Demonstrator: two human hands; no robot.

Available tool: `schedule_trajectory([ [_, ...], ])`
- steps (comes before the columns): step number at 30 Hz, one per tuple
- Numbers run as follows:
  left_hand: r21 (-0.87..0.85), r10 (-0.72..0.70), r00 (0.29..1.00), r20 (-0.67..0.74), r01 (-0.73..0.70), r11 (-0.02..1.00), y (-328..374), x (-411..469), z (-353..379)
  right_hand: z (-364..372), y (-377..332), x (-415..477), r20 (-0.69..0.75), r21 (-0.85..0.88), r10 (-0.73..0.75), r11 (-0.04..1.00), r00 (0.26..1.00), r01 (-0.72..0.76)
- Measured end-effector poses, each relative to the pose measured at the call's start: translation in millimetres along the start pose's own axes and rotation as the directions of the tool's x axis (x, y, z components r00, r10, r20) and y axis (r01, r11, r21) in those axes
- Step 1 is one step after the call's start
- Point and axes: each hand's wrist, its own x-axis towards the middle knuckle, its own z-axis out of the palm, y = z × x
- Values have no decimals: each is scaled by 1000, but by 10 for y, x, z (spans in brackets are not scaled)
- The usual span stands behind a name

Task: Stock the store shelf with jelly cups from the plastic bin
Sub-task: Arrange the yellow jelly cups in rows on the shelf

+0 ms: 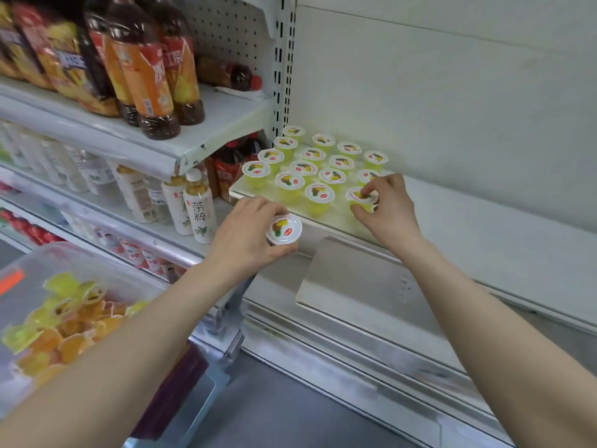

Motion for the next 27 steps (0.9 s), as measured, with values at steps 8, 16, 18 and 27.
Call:
schedule_trajectory([
  [8, 40, 26, 1000, -7, -26, 999, 169, 98, 44, 155, 222, 94, -77, -64, -140, 989, 987, 136],
  [16, 78, 116, 992, -51, -112, 991, 391, 267, 125, 146, 304, 118, -88, -269, -298, 926, 950, 266],
  [18, 96, 149, 987, -53, -143, 985, 471, 351, 158, 84, 343, 134, -45, -276, -335, 910, 941, 311],
  [27, 191, 193, 980, -37, -183, 964, 786, 822, 377, -257, 564, 253, -56, -306, -408, 876, 911, 374],
])
